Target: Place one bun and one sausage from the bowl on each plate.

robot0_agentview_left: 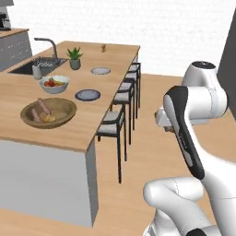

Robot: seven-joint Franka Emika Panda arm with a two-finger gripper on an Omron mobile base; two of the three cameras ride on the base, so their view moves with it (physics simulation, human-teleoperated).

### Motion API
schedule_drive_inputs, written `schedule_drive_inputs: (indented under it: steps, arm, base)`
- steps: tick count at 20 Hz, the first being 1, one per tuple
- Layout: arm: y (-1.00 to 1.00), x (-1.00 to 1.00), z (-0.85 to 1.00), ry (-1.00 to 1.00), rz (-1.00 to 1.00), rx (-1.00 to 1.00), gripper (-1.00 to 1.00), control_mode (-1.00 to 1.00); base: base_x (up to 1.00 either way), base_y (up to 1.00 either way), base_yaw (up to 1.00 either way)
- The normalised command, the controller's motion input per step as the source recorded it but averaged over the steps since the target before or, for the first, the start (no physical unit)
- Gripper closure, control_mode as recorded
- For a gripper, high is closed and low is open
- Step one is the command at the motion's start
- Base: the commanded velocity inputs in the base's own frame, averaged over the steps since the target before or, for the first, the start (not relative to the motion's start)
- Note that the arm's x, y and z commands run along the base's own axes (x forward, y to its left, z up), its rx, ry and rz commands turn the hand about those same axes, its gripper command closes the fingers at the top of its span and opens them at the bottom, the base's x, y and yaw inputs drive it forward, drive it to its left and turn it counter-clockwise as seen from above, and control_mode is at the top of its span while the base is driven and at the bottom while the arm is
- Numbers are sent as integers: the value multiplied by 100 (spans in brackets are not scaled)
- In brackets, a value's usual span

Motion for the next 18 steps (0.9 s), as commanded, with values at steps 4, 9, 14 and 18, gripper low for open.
schedule_drive_inputs:
  steps: [4, 9, 14, 18]
  arm:
    - [0, 0, 0, 0, 0, 0, 100, 100]
    - [0, 0, 0, 0, 0, 0, 100, 100]
    - [0, 0, 0, 0, 0, 0, 100, 100]
    - [0, 0, 0, 0, 0, 0, 100, 100]
  base:
    - [17, -55, 81]
    - [9, -66, 77]
    - [1, -91, 65]
    - [0, -100, 49]
